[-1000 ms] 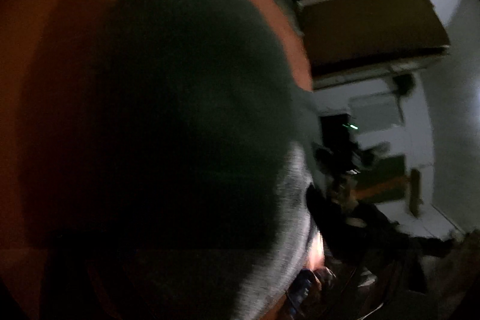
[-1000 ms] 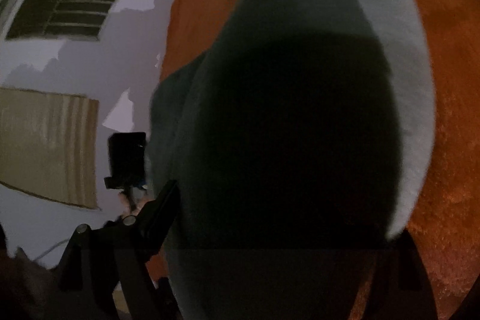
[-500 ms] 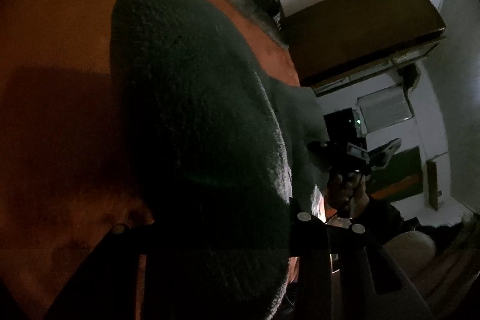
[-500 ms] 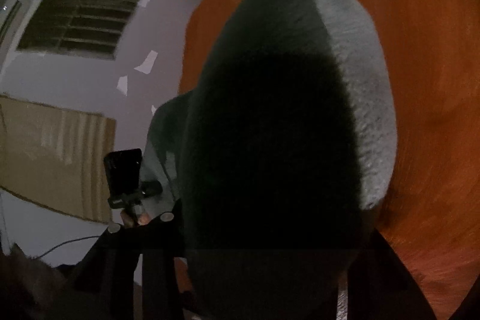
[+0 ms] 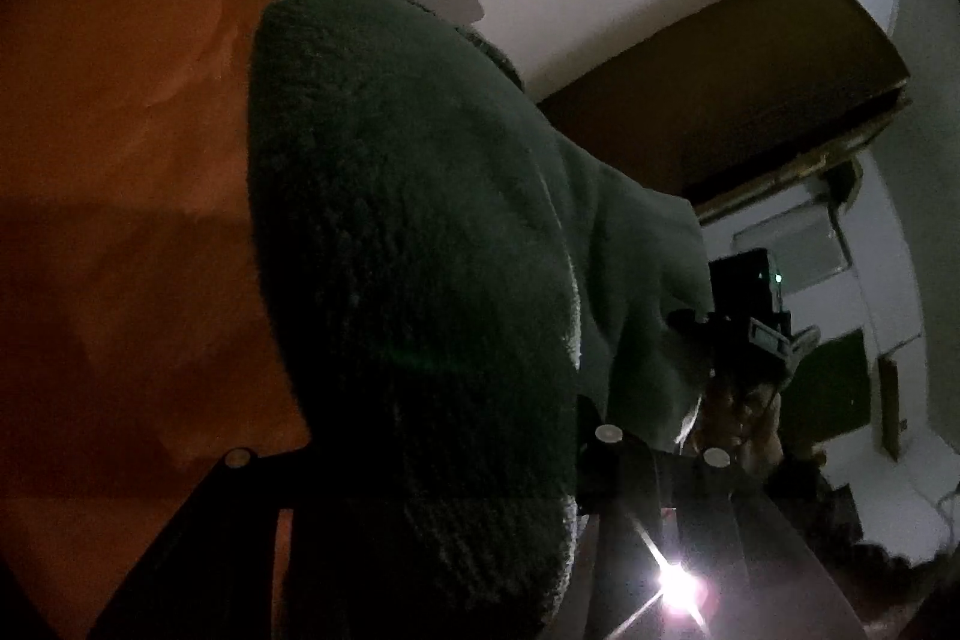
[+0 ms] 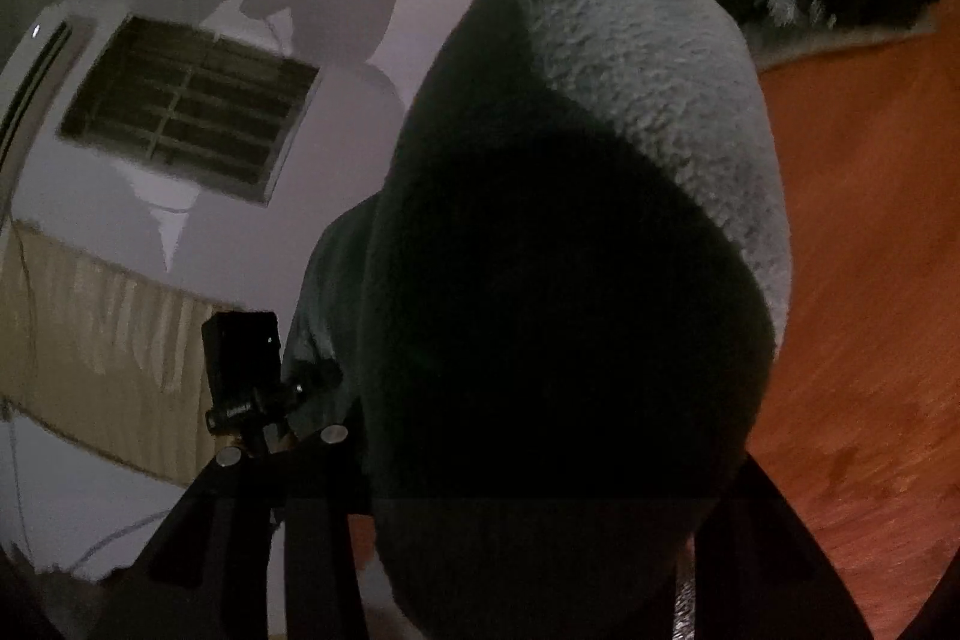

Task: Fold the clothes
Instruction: 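Lift the folded hoodie bundle with both grippers and carry it toward the garment stack, then lower the hoodie bundle onto the dark garment stack with both grippers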

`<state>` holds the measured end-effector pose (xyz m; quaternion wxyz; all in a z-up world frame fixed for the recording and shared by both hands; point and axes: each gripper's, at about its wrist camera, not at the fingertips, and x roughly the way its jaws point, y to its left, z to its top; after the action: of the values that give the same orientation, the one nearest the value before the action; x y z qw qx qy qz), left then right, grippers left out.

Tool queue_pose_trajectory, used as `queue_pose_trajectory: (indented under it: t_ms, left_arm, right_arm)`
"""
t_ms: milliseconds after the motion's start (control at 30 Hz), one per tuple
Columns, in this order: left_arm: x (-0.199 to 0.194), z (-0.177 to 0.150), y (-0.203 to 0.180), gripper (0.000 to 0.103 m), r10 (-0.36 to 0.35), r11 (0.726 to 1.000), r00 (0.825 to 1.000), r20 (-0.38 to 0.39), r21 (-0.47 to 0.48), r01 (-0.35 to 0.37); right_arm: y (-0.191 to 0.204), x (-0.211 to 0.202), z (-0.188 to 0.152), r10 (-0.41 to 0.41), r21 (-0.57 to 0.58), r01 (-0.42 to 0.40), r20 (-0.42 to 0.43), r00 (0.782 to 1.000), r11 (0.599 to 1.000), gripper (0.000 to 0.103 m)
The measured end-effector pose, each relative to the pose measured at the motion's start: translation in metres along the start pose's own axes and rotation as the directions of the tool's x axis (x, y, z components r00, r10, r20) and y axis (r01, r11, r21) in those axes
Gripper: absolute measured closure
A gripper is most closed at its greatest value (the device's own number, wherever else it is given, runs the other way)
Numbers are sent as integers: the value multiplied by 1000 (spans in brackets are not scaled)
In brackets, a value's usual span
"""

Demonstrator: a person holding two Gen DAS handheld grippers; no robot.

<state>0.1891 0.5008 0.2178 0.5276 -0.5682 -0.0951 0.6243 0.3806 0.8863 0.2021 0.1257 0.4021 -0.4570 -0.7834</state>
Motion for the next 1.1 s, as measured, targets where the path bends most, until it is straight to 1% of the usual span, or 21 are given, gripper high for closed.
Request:
queue_pose_trajectory:
  t_ms: [100,200,267,300,400,500,567,600,633,700,767,800,833,867,900,933,967,1000,1033,1067,1100]
  left_arm:
    - [32,35,-4,64,-7,1000,1000,9,-11,7]
    - [65,75,6,64,-14,999,999,29,-41,15]
    - [88,109,13,64,0,1000,999,44,-8,0]
    - [99,126,18,64,6,1000,998,57,4,-6]
    - [128,178,37,64,-1,999,995,97,-37,5]
    - [157,234,45,64,15,999,993,121,-41,-10]
    - [172,264,47,64,24,999,992,125,-42,-19]
    - [179,279,48,64,30,999,991,127,-37,-26]
    - [188,297,49,64,38,999,991,125,-33,-34]
    - [201,320,55,63,60,997,992,115,-44,-55]
    - [216,338,71,63,120,990,987,109,-83,-111]
    - [224,347,79,60,151,985,983,105,-103,-140]
    - [232,354,90,53,194,975,976,95,-131,-181]
    - [241,358,106,48,270,951,961,65,-172,-256]
    - [250,361,122,44,351,917,936,27,-213,-337]
    - [258,360,140,41,414,878,910,-18,-257,-404]
    - [263,356,159,36,422,852,905,-59,-314,-418]
    - [260,353,167,30,406,845,912,-58,-356,-398]
    - [255,350,173,30,387,840,921,-45,-394,-373]
    - [250,347,179,30,369,834,929,-31,-430,-346]
    - [241,347,180,30,359,837,933,-5,-440,-325]
  right_arm:
    - [-7,-16,37,-16,10,16,17,1000,1000,60]
    - [-24,-13,94,-27,3,27,12,1000,1000,60]
    - [-40,-13,129,-31,-2,31,5,1000,1000,60]
    - [-48,-5,152,-33,-9,33,-5,999,999,60]
    - [-73,15,222,-33,-24,33,-28,999,999,60]
    - [-97,29,294,-19,-31,17,-37,999,999,60]
    - [-113,30,327,-15,-24,14,-32,999,1000,60]
    - [-122,32,349,-9,-15,9,-30,1000,1000,60]
    - [-124,36,362,-10,-14,10,-24,1000,1000,60]
    - [-139,40,395,-8,-8,8,-30,1000,1000,60]
    - [-159,44,417,-19,17,19,-35,999,1000,60]
    - [-168,52,430,-25,31,26,-31,999,999,59]
    - [-179,64,440,-54,48,55,-36,998,997,54]
    - [-189,76,449,-82,64,85,-41,996,994,49]
    - [-200,87,459,-111,80,115,-47,993,990,37]
    - [-214,100,465,-190,130,198,-73,979,972,31]
    - [-228,113,471,-266,177,281,-104,958,943,31]
    - [-237,111,469,-289,211,299,-79,954,931,31]
    - [-246,108,467,-312,245,315,-54,949,917,29]
    - [-255,105,465,-335,279,329,-29,942,902,29]
    - [-253,94,461,-352,279,329,34,936,902,29]
